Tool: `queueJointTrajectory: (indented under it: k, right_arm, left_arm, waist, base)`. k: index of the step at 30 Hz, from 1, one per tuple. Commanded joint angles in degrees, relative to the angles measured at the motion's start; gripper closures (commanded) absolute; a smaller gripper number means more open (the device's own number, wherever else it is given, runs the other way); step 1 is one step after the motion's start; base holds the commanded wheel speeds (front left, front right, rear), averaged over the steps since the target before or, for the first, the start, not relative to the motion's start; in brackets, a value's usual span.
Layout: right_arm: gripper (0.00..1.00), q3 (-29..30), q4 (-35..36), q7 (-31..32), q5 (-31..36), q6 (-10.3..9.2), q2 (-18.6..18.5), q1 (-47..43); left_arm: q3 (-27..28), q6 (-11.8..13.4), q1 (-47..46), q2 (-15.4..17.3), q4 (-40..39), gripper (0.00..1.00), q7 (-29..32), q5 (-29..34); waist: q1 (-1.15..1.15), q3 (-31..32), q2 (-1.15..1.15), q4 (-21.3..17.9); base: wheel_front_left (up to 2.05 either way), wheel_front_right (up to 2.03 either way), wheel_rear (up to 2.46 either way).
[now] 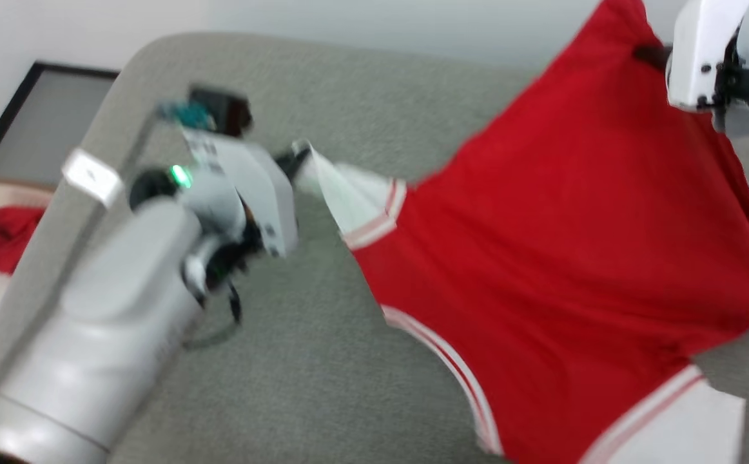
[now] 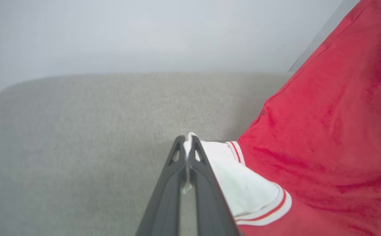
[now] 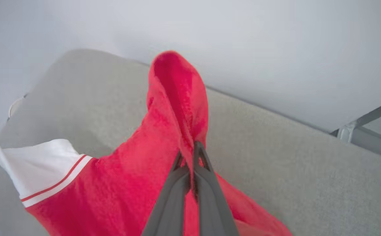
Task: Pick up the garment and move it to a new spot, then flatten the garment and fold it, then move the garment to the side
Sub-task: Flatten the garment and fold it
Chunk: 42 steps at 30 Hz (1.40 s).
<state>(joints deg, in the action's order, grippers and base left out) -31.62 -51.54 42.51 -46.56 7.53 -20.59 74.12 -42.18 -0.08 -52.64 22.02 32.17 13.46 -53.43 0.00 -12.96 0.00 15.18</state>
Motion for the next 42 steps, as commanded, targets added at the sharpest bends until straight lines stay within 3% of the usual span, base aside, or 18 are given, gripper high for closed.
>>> queueJointTrajectory:
  k: [1, 10, 19, 23, 28, 34, 42]
  right_arm:
    - [1.0, 1.0, -0.1, -2.8, 0.4, -0.09, 0.8, 1.0]
    - [1.0, 4.9, -4.2, -18.7, 6.6, -0.08, 6.2, 5.7]
    - [1.0, 6.8, -13.1, -25.6, 11.8, -0.08, 13.1, 10.7]
    - [1.0, 7.0, -17.9, -29.2, 15.6, -0.08, 14.3, 14.2]
    - [1.0, 8.6, -20.9, -30.3, 17.4, -0.08, 16.3, 16.0]
    - [1.0, 9.9, -21.8, -32.0, 18.2, -0.08, 16.9, 17.9]
    - [1.0, 11.7, -21.9, -39.0, 19.9, -0.08, 16.0, 23.4]
  left_arm:
    - [0.2, -0.1, -3.1, 1.3, 0.3, 1.0, 1.7, 0.6]
    - [1.1, -1.1, -20.7, 2.9, 7.4, 1.0, 4.4, 4.4]
    - [2.6, 0.3, -32.1, 1.4, 18.3, 1.0, 0.5, 6.3]
    - [4.3, 1.4, -36.4, 0.6, 23.4, 1.0, -3.4, 6.3]
    - [4.1, 0.6, -40.7, 0.3, 28.2, 1.0, -7.0, 7.6]
    - [4.4, -0.9, -45.2, -0.3, 31.3, 1.0, -11.4, 8.1]
    - [3.5, -1.9, -53.5, 0.2, 32.9, 1.0, -16.9, 10.5]
  waist:
    - [0.0, 4.0, 0.0, -4.0]
    - [0.0, 6.6, 0.0, -10.4]
    - [0.0, 8.0, 0.0, -16.2]
    - [0.0, 8.5, 0.0, -18.3]
    - [0.0, 8.8, 0.0, -19.9]
    - [0.0, 5.8, 0.0, -21.0]
    - [0.0, -4.3, 0.0, -21.3]
  base:
    - [0.0, 0.0, 0.0]
    - [0.0, 0.0, 0.0]
    - [0.0, 0.0, 0.0]
    - [0.0, 0.0, 0.0]
    - [0.0, 0.0, 0.0]
    - [0.0, 0.0, 0.0]
    - [0.0, 0.0, 0.0]
